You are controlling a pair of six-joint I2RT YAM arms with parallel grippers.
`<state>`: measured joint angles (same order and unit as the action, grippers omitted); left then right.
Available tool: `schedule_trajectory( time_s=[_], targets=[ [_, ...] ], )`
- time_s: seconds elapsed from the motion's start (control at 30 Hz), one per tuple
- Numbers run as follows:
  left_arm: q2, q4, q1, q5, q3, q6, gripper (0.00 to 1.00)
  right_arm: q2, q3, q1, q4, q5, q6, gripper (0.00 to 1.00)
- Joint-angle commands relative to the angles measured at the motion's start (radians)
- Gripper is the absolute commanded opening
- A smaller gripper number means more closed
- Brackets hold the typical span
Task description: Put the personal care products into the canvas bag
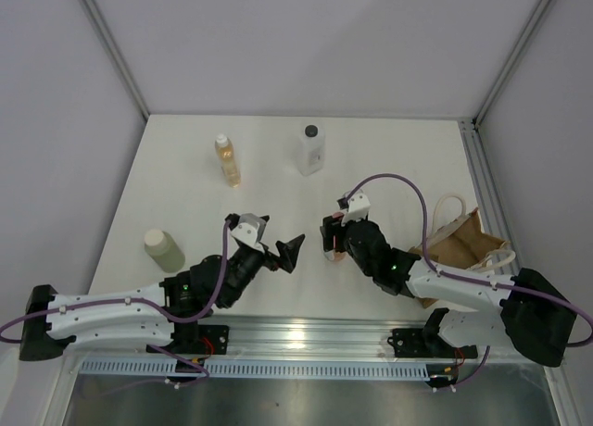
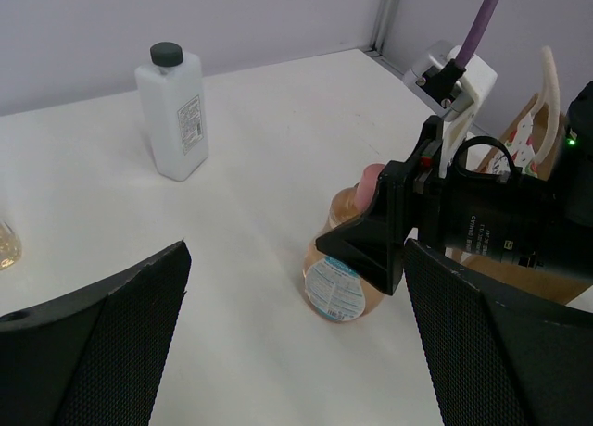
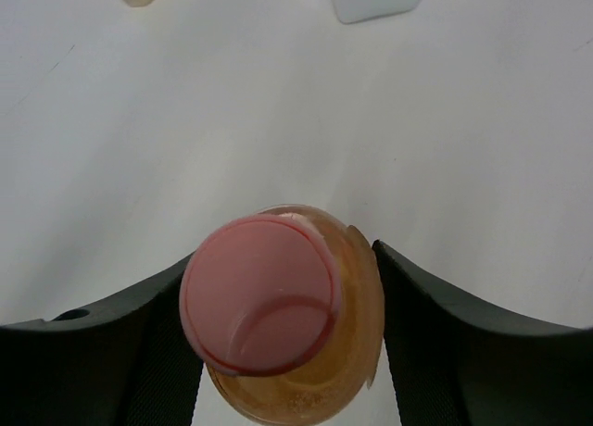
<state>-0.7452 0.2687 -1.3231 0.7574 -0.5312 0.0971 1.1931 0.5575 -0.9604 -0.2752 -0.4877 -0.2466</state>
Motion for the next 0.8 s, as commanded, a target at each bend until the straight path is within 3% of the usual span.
schedule_trajectory(
  time_s=[0.0, 0.13, 0.37, 0.47, 0.5, 0.57, 0.63, 0.77],
  targets=[
    [-0.006, 0.049, 0.004, 0.016, -0.015, -0.002, 0.99, 0.020, -0.010, -0.006, -0.111, 0.029, 0.015, 0.70],
    [-0.011, 0.050, 0.004, 0.020, -0.015, -0.008, 0.99, 0.031, -0.031, -0.008, -0.147, 0.035, 0.017, 0.75],
    [-0.010, 0.052, 0.004, 0.023, -0.016, -0.008, 0.99, 0.060, -0.031, -0.006, -0.151, 0.023, 0.026, 0.74],
    [-0.006, 0.053, 0.004, 0.025, -0.016, -0.008, 0.99, 0.077, -0.027, -0.006, -0.148, 0.014, 0.033, 0.57],
    [-0.008, 0.053, 0.004, 0.025, -0.016, -0.010, 0.99, 0.079, -0.018, -0.006, -0.142, 0.005, 0.033, 0.38],
    [-0.005, 0.053, 0.004, 0.028, -0.016, -0.011, 0.99, 0.066, -0.011, -0.011, -0.127, -0.003, 0.032, 0.25],
    [-0.002, 0.052, 0.004, 0.031, -0.013, -0.011, 0.99, 0.037, 0.008, -0.026, -0.081, -0.044, 0.030, 0.00],
    [0.007, 0.055, 0.004, 0.023, -0.010, -0.008, 0.99, -0.087, 0.100, -0.032, 0.097, -0.127, 0.027, 0.00]
  ],
)
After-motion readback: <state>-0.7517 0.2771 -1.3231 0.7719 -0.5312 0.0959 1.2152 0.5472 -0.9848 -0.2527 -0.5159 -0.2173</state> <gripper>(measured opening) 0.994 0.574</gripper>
